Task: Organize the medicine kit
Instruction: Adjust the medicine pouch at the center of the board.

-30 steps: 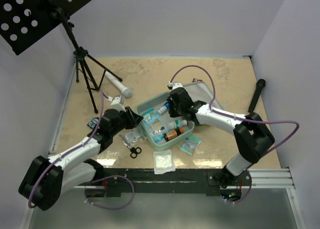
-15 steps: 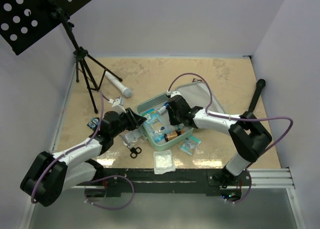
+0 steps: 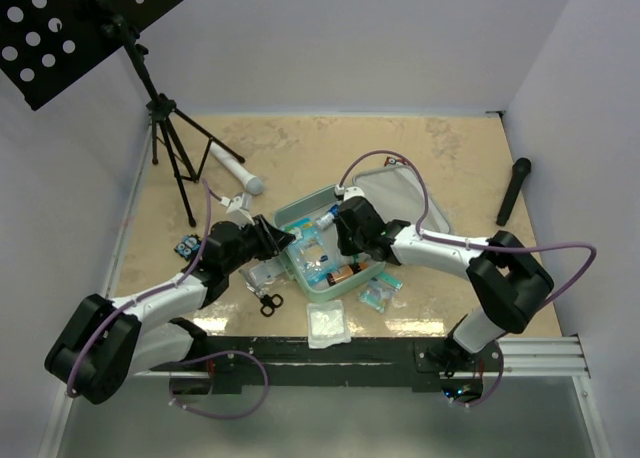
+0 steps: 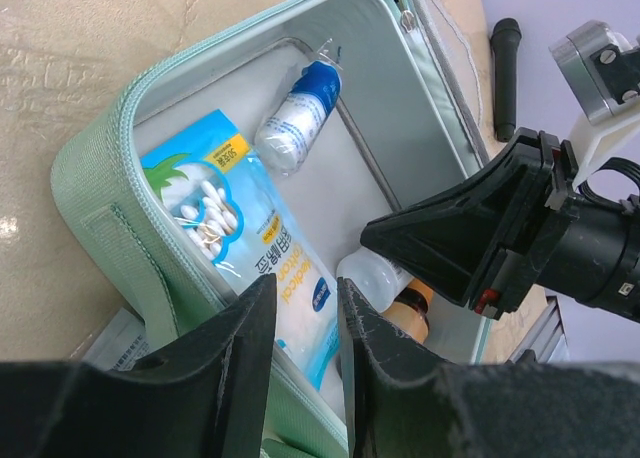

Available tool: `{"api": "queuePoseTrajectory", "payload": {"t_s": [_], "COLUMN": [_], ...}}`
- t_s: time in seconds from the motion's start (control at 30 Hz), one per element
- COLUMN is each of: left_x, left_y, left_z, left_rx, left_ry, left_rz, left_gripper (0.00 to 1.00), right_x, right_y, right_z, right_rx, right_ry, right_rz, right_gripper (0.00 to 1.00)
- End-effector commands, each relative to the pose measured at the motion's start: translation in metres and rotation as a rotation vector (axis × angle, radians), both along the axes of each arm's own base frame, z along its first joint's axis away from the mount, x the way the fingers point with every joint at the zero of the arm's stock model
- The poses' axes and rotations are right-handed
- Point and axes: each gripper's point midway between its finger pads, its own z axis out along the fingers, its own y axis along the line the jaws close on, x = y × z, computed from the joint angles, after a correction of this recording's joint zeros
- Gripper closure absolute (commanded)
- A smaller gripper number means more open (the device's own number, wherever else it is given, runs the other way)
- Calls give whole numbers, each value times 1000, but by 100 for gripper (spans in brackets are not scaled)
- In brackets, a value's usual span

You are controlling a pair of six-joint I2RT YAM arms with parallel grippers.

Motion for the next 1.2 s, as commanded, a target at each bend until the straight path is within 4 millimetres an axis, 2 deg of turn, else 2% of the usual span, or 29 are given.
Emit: {"api": "queuePoseTrajectory", "payload": {"t_s": [0.0,0.13,0.27,0.43,0.6,0.83,1.0,1.17], "left_x": [2,5,7,8,8,7,5,3], "left_y": [1,2,3,5,5,7,11,10], "left_z": [-6,0,6,12,13,13,14,11], "left_rx": [22,43,51,52,53,68,74,68], "left_ry": [24,10,-13,-28,-29,-20,-22,-8], "left_rz": [9,8,12,18,19,25,36,35], "left_gripper": [64,64,64,64,64,64,64,64], "right_x": [-8,5,16,30,47,57,54,54], "right_y": [-7,-4,-1,7,29,57,57,59], "right_z": [4,20,32,57,69,50,34,15], "right_rx": [-15,-10,1,44,70,82,63,38], "right_ry": [11,-34,-68,-126,-151,-116,-94,-64], "right_rz": [-26,-64,-99,-123,-87,-18,-2,7], "right_gripper": [82,71,69,66,67,78,85,87]}}
